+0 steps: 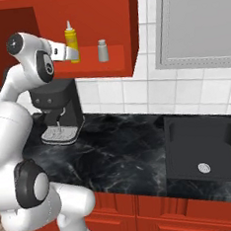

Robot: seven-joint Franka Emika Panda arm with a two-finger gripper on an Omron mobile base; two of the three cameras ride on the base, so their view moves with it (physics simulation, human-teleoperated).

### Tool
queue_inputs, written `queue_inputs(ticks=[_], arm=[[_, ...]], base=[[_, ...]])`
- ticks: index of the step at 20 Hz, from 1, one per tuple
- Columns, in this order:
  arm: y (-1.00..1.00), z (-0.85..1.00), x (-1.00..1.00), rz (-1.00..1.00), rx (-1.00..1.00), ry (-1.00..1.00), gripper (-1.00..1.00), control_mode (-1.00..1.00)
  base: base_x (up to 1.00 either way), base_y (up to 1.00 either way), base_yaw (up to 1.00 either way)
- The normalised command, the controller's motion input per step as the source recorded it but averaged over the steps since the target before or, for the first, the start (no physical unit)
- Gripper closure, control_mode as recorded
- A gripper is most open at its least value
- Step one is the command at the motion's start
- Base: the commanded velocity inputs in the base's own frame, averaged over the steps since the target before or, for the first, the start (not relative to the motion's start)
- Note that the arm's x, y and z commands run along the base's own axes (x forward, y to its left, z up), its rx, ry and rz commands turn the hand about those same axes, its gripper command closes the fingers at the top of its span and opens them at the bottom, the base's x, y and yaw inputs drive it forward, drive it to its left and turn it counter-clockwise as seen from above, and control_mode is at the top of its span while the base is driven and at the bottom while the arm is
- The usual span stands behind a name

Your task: Move the mustard and shaker from the cabinet to the dining counter.

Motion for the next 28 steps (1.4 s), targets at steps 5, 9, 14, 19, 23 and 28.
queue_inputs(ticks=[5,9,14,19,23,28], arm=[[0.00,0.00,0.30,0.00,0.00,0.00,-1.00,-1.00],[0.00,0.00,0.27,0.00,0.00,0.00,-1.00,-1.00],[0.00,0.00,0.27,0.00,0.00,0.00,-1.00,-1.00],[0.00,0.00,0.24,0.00,0.00,0.00,-1.00,-1.00],[0.00,0.00,0.21,0.00,0.00,0.00,-1.00,-1.00],[0.00,0.00,0.21,0.00,0.00,0.00,-1.00,-1.00]], base=[[0.00,0.00,0.00],[0.00,0.00,0.00],[0.00,0.00,0.00],[0.00,0.00,0.00],[0.00,0.00,0.00],[0.00,0.00,0.00]])
